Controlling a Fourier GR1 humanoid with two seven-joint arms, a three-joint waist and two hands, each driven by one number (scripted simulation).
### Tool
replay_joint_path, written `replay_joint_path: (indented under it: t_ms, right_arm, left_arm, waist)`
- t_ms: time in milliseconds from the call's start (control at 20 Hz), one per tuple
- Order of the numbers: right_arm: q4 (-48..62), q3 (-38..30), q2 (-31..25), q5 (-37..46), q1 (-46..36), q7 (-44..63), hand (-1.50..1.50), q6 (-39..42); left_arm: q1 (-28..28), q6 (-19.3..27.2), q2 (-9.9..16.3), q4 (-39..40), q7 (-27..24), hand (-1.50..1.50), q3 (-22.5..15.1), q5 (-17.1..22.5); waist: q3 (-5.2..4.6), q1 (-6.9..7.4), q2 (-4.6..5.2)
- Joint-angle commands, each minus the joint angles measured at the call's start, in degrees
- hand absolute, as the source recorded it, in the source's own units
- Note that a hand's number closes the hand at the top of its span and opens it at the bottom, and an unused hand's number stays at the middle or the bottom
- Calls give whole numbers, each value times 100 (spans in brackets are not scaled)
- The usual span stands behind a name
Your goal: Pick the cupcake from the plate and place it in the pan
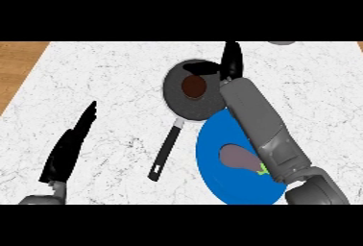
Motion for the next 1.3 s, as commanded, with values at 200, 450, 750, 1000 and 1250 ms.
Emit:
replay_joint_path:
  t_ms: [200, 450, 750, 1000, 1250]
  right_arm:
    - [23, -943, -598, -614, 260, -901, -150, -432]
    - [-39, -1003, -1094, -684, 1044, -1821, -150, 470]
    - [-355, -1010, -1555, -719, 1539, -2095, -150, 891]
    - [-767, -1031, -2189, -829, 2070, -1993, -150, 1617]
    - [-1289, -977, -2282, -908, 2624, -1980, -150, 1994]
  left_arm:
    - [405, 82, -17, -21, -188, 0, 52, -65]
    - [228, -25, 99, -7, 34, 0, 349, 97]
    - [387, 16, -40, -60, -28, 0, 304, -50]
    - [531, 46, -91, 37, -289, 0, 463, -72]
    - [516, 33, -199, 114, -230, 0, 465, -258]
  waist:
    - [-1, -233, -73]
    - [-5, -465, -147]
    - [-10, -565, -199]
    - [-12, -600, -212]
    - [-10, -571, -204]
